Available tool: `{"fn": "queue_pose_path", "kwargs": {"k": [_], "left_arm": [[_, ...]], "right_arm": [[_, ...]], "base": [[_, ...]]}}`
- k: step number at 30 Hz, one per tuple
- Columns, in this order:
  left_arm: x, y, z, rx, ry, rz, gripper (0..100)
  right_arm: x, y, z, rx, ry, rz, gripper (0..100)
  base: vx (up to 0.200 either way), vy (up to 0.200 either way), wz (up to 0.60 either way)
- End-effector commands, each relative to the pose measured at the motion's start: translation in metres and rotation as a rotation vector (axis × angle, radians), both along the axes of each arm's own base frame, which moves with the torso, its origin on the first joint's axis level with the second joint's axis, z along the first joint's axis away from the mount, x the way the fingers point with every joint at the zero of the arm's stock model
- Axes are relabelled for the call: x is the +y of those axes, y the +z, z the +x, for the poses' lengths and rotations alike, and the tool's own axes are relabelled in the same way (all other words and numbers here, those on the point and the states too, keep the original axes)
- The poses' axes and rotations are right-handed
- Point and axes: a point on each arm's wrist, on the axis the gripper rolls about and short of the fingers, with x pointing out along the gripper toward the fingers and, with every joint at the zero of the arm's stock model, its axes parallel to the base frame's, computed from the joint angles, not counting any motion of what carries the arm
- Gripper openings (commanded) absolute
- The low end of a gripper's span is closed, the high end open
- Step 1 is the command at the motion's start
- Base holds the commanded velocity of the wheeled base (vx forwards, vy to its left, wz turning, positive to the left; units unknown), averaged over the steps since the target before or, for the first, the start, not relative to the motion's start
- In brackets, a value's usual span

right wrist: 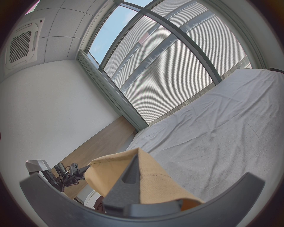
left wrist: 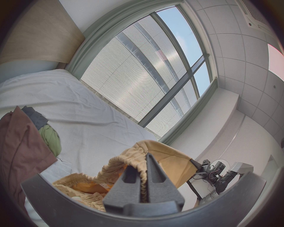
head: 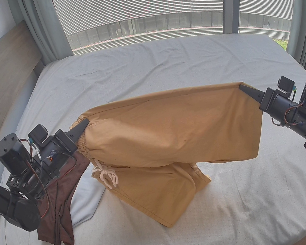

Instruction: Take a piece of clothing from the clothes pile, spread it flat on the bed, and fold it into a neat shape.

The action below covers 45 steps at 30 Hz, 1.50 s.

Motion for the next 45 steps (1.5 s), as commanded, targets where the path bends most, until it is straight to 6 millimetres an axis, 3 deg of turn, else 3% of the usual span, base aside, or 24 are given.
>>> {"fn": "queue_pose_path", "kwargs": {"k": [1, 8, 13, 30, 38, 45], "left_arm": [[0.008, 0.004, -0.005, 0.016, 0.047, 0.003, 0], [0.018, 0.029, -0.022, 0.048, 0.077, 0.007, 0], [0.018, 0.038, -0.022, 0.044, 0.103, 0.005, 0], [0.019, 0.032, -0.019, 0.067, 0.123, 0.007, 0], [0.018, 0.021, -0.011, 0.094, 0.125, 0.014, 0], [0.018, 0.024, -0.011, 0.085, 0.125, 0.012, 0]], "right_arm": [[-0.004, 0.006, 0.005, -0.021, -0.016, 0.004, 0], [-0.006, 0.017, 0.008, -0.022, -0.02, 0.003, 0], [-0.006, 0.027, 0.006, -0.032, -0.019, 0.005, 0], [-0.005, 0.035, 0.009, -0.034, -0.017, 0.004, 0], [-0.002, 0.048, 0.005, -0.038, -0.009, -0.001, 0], [-0.002, 0.059, 0.0, -0.054, -0.008, -0.005, 0]], "base": [[0.0, 0.0, 0.0], [0.0, 0.0, 0.0], [0.0, 0.0, 0.0], [0.0, 0.0, 0.0], [0.0, 0.0, 0.0], [0.0, 0.0, 0.0]]}}
